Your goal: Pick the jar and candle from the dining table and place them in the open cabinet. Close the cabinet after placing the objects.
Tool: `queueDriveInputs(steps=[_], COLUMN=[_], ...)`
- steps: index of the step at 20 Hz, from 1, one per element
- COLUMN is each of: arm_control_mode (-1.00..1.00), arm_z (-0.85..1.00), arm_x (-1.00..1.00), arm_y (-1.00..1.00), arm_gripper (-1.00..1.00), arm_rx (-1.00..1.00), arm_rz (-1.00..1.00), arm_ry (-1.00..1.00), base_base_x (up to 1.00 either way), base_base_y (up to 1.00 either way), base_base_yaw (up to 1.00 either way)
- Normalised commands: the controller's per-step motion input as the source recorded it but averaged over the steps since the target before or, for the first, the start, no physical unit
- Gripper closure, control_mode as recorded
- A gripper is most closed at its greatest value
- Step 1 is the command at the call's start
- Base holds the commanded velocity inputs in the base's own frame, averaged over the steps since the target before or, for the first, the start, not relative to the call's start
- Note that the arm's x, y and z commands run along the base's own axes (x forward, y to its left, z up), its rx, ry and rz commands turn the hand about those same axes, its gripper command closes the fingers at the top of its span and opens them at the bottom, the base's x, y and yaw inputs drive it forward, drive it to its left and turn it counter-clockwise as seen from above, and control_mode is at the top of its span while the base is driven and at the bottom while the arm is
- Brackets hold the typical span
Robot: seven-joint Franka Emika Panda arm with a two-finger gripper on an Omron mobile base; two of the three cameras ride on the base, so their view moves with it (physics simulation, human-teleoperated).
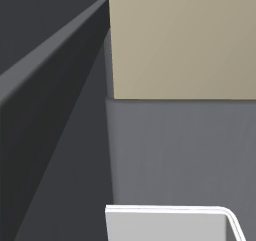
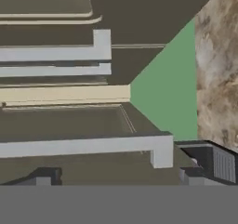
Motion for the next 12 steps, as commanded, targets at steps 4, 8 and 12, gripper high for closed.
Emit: queueDriveInputs(steps=[4,8,12], arm_control_mode=[-1.00,-1.00,-1.00], arm_z=[0.00,0.00,0.00], arm_x=[0.00,0.09,0.20], arm_y=[0.55,0.51,0.58], arm_gripper=[-1.00,-1.00,-1.00], arm_rx=[0.00,0.00,0.00], arm_rz=[0.00,0.01,0.03], arm_ry=[0.00,0.00,0.01], base_base_x=[0.00,0.00,0.00], base_base_y=[0.00,0.00,0.00], base_base_yaw=[0.00,0.00,0.00])
